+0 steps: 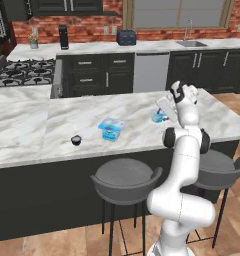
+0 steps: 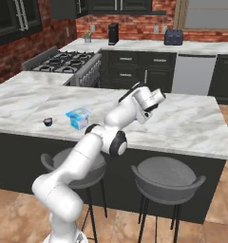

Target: Stack the yogurt containers by placing the smaller containers on top of the larger containers.

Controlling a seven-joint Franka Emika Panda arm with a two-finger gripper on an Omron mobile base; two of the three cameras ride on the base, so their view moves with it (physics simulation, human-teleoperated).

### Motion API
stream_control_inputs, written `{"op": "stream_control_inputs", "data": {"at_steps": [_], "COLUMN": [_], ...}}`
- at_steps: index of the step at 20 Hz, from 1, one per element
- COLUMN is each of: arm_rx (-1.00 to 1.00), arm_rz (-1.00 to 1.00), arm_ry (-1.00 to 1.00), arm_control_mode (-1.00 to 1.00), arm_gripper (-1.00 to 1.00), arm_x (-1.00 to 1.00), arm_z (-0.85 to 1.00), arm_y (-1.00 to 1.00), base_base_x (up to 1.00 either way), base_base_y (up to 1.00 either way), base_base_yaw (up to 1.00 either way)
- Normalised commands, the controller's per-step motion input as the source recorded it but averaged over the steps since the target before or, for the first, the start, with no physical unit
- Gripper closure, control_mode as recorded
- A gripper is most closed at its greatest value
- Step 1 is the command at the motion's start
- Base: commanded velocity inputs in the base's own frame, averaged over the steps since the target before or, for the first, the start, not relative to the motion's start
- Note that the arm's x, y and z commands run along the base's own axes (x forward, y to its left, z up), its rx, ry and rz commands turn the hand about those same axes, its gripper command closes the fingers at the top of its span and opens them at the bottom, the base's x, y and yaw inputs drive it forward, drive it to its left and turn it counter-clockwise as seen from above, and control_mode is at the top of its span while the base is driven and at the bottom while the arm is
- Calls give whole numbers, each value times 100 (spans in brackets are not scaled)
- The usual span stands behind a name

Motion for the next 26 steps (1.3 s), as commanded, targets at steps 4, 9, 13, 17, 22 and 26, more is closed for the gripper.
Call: {"op": "stream_control_inputs", "data": {"at_steps": [4, 9, 13, 17, 22, 26], "arm_rx": [0, -7, -12, -8, -8, -5], "arm_rz": [0, 0, 0, 0, 0, 0], "arm_ry": [-14, -20, -27, -29, -32, -28], "arm_control_mode": [-100, -100, -100, -100, -100, -100], "arm_gripper": [100, 100, 100, 100, 100, 100], "arm_x": [-47, -58, -77, -84, -83, -85], "arm_z": [34, 29, 31, 41, 40, 33], "arm_y": [29, 60, 69, 56, 63, 56], "base_base_x": [0, 0, 0, 0, 0, 0], "base_base_y": [0, 0, 0, 0, 0, 0], "base_base_yaw": [0, 0, 0, 0, 0, 0]}}
